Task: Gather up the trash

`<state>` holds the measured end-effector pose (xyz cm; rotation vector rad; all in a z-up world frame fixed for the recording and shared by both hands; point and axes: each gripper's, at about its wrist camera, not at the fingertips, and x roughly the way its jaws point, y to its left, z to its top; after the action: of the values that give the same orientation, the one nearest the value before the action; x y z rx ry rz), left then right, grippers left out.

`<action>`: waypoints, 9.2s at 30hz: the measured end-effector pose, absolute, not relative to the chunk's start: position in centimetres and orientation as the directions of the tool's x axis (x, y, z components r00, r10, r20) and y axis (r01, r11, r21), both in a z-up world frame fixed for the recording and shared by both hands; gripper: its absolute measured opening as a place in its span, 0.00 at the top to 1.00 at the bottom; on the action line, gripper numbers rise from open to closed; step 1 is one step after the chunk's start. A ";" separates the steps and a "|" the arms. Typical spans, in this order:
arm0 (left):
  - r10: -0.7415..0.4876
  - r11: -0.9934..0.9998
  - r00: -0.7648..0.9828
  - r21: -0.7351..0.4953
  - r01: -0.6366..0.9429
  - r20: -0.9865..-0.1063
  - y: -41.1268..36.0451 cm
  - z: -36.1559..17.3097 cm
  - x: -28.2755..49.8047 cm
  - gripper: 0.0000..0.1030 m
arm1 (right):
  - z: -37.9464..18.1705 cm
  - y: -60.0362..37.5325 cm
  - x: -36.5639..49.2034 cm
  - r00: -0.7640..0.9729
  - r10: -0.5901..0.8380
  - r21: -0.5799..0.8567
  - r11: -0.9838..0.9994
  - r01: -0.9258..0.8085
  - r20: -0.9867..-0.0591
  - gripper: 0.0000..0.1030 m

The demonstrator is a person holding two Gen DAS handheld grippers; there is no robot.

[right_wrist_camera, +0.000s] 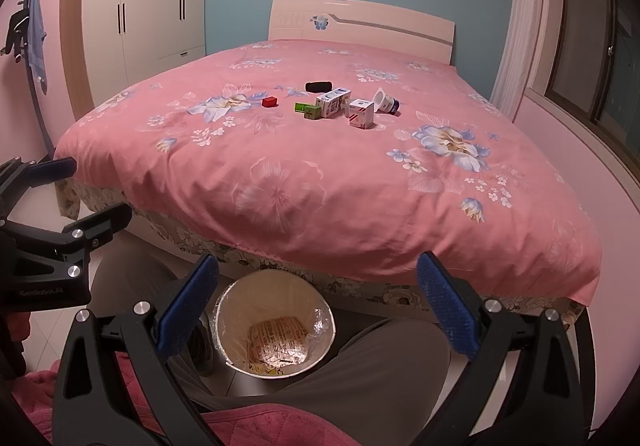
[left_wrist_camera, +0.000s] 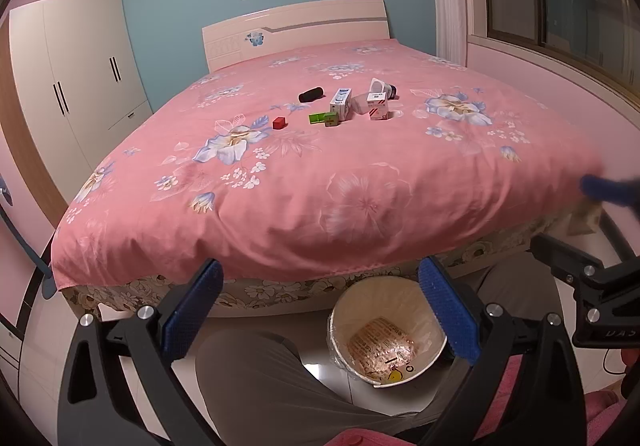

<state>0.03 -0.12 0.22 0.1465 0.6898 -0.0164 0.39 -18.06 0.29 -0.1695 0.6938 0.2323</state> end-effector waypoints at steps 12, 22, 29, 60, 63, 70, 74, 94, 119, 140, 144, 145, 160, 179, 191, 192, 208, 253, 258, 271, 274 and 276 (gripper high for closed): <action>0.033 0.990 0.772 0.128 0.064 -0.635 -0.2 0.3 0.0 0.03 | 0.3 -18.1 0.4 0.746 0.155 -0.077 0.961 -0.266 -0.648 0.06; 0.032 0.990 0.772 0.128 0.064 -0.635 -0.2 0.2 0.0 0.03 | 0.3 -18.1 0.4 0.745 0.157 -0.075 0.961 -0.268 -0.648 0.06; 0.032 0.990 0.771 0.128 0.065 -0.636 -0.3 0.2 0.1 0.03 | 0.4 -18.1 0.2 0.745 0.157 -0.074 0.961 -0.267 -0.648 0.06; 0.030 0.990 0.768 0.126 0.067 -0.640 0.0 0.3 0.0 0.03 | 0.3 -18.2 0.3 0.746 0.155 -0.076 0.961 -0.265 -0.647 0.06; 0.029 0.990 0.768 0.127 0.068 -0.640 0.0 0.3 0.0 0.03 | 0.3 -18.2 0.3 0.746 0.155 -0.076 0.961 -0.265 -0.647 0.06; 0.020 0.991 0.758 0.114 0.072 -0.652 0.2 0.1 0.2 0.03 | 0.4 -18.2 0.4 0.748 0.155 -0.084 0.959 -0.271 -0.646 0.06; 0.018 0.992 0.763 0.108 0.068 -0.646 0.7 0.4 1.5 0.03 | 1.4 -18.2 1.4 0.764 0.145 -0.112 0.955 -0.274 -0.629 0.06; 0.103 0.989 0.771 0.146 -0.013 -0.629 5.0 4.3 21.2 0.03 | 6.4 -18.3 20.5 0.790 0.126 -0.126 0.960 -0.249 -0.600 0.06; 0.050 0.993 0.563 0.099 0.057 -0.825 9.0 -9.7 49.6 0.03 | -8.0 -17.8 49.3 0.598 0.119 -0.101 0.942 -0.322 -0.793 0.06; -0.049 0.997 0.517 -0.012 0.075 -0.855 10.4 -11.4 54.5 0.79 | -10.5 -16.7 53.8 0.532 0.175 -0.050 0.923 -0.380 -0.828 0.42; -0.045 0.997 0.532 -0.005 0.076 -0.846 10.1 -9.6 52.7 0.79 | -8.1 -17.5 52.3 0.557 0.177 -0.051 0.928 -0.370 -0.811 0.42; -0.041 0.997 0.538 0.000 0.077 -0.842 9.9 -9.0 52.3 0.79 | -7.4 -17.6 52.0 0.562 0.179 -0.051 0.928 -0.369 -0.807 0.42; -0.047 0.990 0.711 0.064 0.128 -0.702 8.3 6.2 39.3 0.78 | 6.4 -18.0 40.3 0.704 0.217 -0.099 0.920 -0.378 -0.676 0.42; -0.095 0.964 0.802 0.146 0.221 -0.589 5.6 13.3 19.8 0.78 | 13.8 -17.3 22.5 0.759 0.289 -0.147 0.881 -0.449 -0.584 0.42; -0.126 0.950 0.718 0.125 0.286 -0.684 4.4 6.9 16.3 0.78 | 8.6 -16.4 18.4 0.684 0.300 -0.132 0.854 -0.503 -0.665 0.42; -0.130 0.949 0.705 0.117 0.291 -0.697 4.3 6.1 16.2 0.78 | 7.7 -16.4 18.3 0.673 0.296 -0.130 0.853 -0.506 -0.678 0.42; -0.142 0.942 0.433 0.013 0.336 -0.890 2.7 -9.7 16.5 0.78 | -6.3 -14.8 17.4 0.438 0.247 -0.058 0.817 -0.574 -0.864 0.42; -0.288 0.950 -0.154 -0.302 0.077 -0.945 0.6 -38.7 21.7 0.79 | -41.1 -11.5 19.7 -0.326 0.135 0.244 0.915 -0.322 -0.936 0.41; -0.276 0.954 -0.183 -0.291 0.064 -0.944 0.4 -40.0 21.7 0.79 | -43.0 -11.7 19.9 -0.358 0.117 0.233 0.925 -0.301 -0.926 0.41; -0.252 0.961 -0.175 -0.268 0.071 -0.952 0.8 -40.0 21.4 0.47 | -43.0 -11.2 19.6 -0.365 0.081 0.198 0.934 -0.297 -0.928 0.32; -0.244 0.963 -0.169 -0.260 0.078 -0.955 0.8 -39.5 21.1 0.47 | -42.5 -11.2 19.5 -0.353 0.078 0.195 0.931 -0.310 -0.932 0.32; -0.239 0.964 -0.163 -0.255 0.081 -0.957 0.7 -39.2 20.8 0.47 | -41.9 -11.2 19.4 -0.344 0.079 0.195 0.928 -0.317 -0.936 0.32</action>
<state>20.82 0.71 -39.17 -0.1192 1.7132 -0.2831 19.36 -11.23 -41.89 -0.1746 1.8818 0.4099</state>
